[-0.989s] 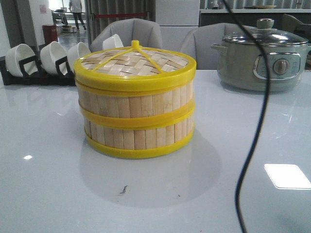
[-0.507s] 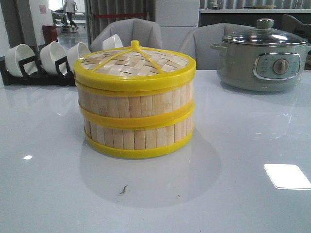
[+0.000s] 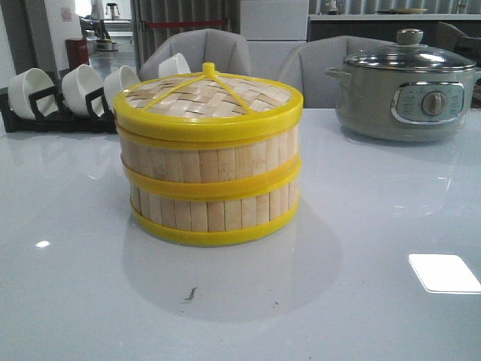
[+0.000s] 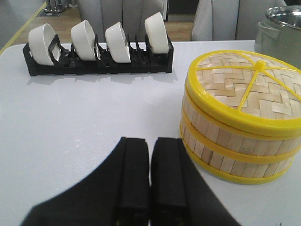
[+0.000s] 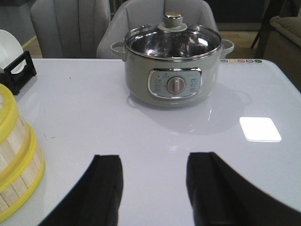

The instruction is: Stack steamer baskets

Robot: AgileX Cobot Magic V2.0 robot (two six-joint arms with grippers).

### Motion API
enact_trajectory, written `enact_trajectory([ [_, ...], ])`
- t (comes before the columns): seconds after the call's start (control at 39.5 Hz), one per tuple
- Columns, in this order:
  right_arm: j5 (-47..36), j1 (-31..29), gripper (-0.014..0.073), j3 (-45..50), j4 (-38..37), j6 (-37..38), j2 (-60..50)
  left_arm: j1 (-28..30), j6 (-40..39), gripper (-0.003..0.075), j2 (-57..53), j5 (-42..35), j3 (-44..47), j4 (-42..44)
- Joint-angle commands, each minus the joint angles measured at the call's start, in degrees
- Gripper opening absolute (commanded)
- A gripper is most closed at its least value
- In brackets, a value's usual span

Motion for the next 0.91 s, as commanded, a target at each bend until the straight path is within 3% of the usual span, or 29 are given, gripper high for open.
enact_trajectory([
  [0.0, -9.2, -0.9, 0.0435, 2.3, -0.3, -0.7, -2.7, 0.1, -0.5, 0.0087, 0.3, -4.7, -1.7, -0.1],
  [0.41, -17.2, -1.2, 0.0420, 11.5, -0.3, -0.7, -10.6, 0.1, -0.5, 0.0087, 0.3, -4.7, -1.7, -0.1],
  [0.51, -16.6, -1.2, 0.0329, 11.5, -0.3, -0.7, -11.4, 0.1, -0.5, 0.0087, 0.3, -4.7, -1.7, -0.1],
  [0.66, -16.3, -1.2, 0.0051, 11.5, -0.3, -0.7, -11.4, 0.1, -0.5, 0.0087, 0.3, -4.7, -1.7, -0.1],
  [0.89, -16.3, -1.2, 0.0056, 11.5, -0.3, -0.7, -11.4, 0.1, -0.5, 0.0087, 0.3, -4.7, -1.7, -0.1],
])
